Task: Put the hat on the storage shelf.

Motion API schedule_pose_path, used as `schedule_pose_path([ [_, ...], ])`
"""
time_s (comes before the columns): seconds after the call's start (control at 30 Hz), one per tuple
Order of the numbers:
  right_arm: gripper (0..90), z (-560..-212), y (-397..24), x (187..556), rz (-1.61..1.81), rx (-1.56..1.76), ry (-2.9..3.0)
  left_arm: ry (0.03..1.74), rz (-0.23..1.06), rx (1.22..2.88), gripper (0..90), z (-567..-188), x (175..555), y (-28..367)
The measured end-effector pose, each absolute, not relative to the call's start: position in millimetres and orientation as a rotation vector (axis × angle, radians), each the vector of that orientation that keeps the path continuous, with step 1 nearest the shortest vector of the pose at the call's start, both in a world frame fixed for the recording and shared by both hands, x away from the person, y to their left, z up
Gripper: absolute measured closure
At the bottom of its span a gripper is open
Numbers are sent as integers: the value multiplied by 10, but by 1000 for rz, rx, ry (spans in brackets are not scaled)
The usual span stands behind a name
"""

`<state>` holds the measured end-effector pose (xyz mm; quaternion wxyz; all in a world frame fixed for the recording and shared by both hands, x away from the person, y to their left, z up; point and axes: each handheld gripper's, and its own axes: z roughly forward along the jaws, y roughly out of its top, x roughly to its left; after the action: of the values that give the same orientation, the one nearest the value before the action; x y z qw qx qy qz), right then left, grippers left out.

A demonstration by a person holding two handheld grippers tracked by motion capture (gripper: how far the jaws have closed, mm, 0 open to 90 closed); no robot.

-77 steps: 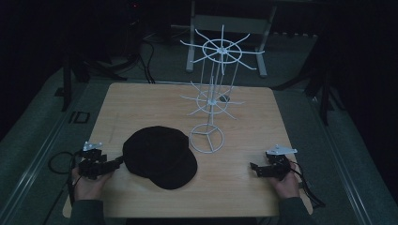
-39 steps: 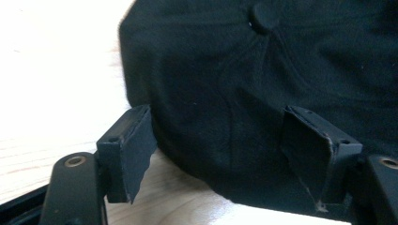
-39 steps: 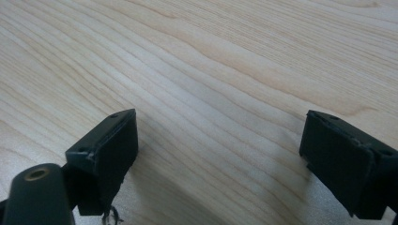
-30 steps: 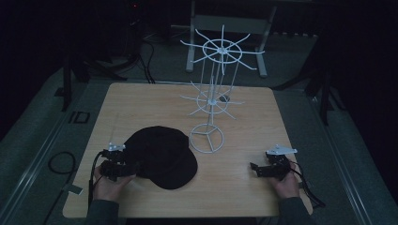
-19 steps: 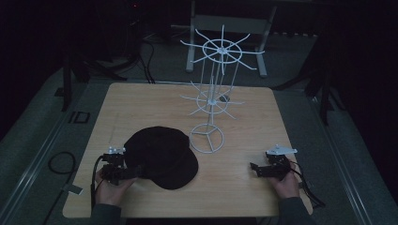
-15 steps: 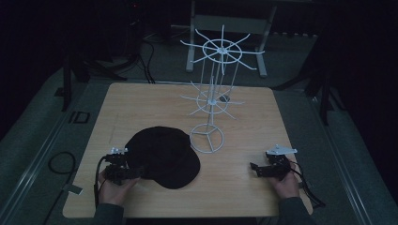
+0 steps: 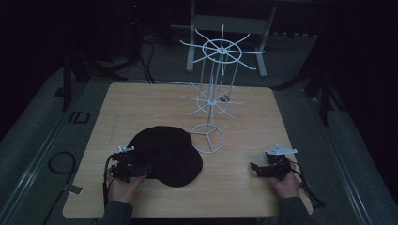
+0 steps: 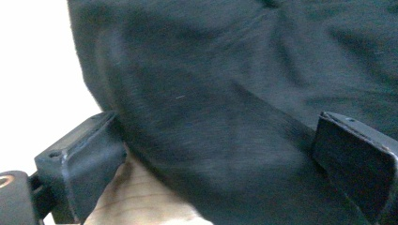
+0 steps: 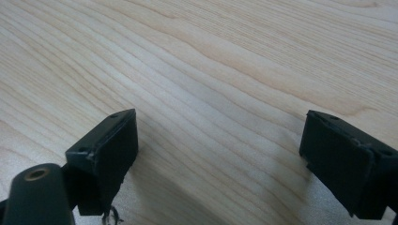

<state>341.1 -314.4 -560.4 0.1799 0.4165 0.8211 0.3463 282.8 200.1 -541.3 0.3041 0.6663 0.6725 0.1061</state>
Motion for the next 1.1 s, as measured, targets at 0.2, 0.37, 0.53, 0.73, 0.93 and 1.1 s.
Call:
schedule_pose_path([
  [0.2, 117, -5604, -3145, 3410, 978, 1177, 2321, 1797, 353, 1867, 310, -5409, 2873, 2053],
  [0.37, 117, -5604, -3144, 3410, 979, 1177, 2321, 1776, 368, 1913, 483, -5394, 2924, 2121],
  [0.53, 117, -5604, -3144, 3410, 979, 1177, 2321, 1773, 398, 1944, 638, -5386, 2981, 2172],
  [0.73, 117, -5604, -3144, 3411, 979, 1177, 2321, 1725, 396, 1916, 759, -5363, 3039, 2286],
  [0.93, 117, -5604, -3144, 3411, 979, 1177, 2321, 1650, 399, 1835, 781, -5257, 2980, 2363],
  [1.1, 117, -5604, -3145, 3411, 979, 1177, 2321, 1592, 398, 1783, 785, -5124, 2952, 2409],
])
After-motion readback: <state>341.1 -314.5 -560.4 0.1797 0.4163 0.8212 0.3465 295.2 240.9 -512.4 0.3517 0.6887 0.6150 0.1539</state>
